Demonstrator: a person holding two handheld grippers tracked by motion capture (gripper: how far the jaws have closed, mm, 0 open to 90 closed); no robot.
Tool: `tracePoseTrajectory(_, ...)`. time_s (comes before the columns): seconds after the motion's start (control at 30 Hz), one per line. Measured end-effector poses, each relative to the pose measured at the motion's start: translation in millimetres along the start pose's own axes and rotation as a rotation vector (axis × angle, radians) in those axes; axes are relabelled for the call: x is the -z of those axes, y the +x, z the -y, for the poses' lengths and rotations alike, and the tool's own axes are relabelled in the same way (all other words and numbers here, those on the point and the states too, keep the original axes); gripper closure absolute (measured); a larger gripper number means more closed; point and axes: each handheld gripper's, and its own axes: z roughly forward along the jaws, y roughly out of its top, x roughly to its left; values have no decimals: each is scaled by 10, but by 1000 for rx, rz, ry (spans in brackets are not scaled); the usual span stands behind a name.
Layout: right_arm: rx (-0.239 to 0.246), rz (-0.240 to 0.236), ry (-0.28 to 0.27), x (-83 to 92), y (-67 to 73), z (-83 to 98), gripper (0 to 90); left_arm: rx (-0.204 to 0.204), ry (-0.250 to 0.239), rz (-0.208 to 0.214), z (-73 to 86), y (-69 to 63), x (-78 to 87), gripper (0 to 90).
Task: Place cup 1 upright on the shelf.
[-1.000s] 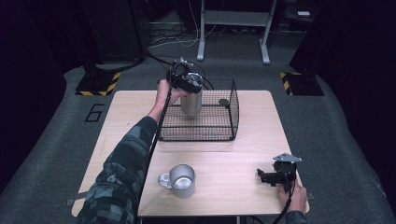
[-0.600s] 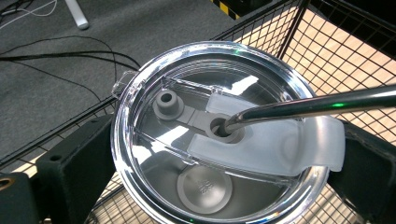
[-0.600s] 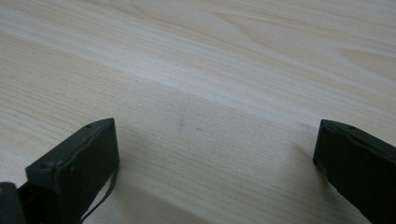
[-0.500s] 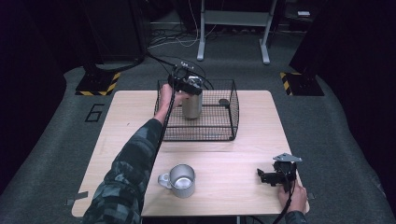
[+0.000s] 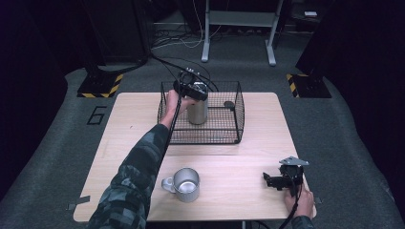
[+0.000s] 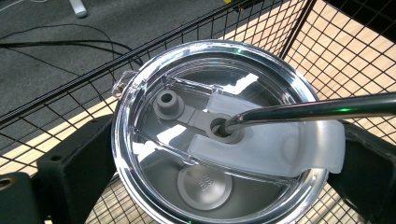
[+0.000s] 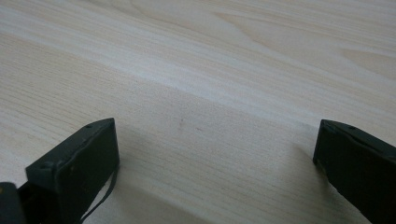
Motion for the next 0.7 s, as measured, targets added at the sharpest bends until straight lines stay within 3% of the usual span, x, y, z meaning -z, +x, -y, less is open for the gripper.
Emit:
tracePoseTrajectory(0.2, 6, -2, 6, 3, -3, 0, 0, 6, 11, 2, 10, 16, 2, 34)
tracePoseTrajectory(0.7, 8, -2, 2, 1, -4, 1, 0, 38, -26, 14, 68, 43, 198, 20)
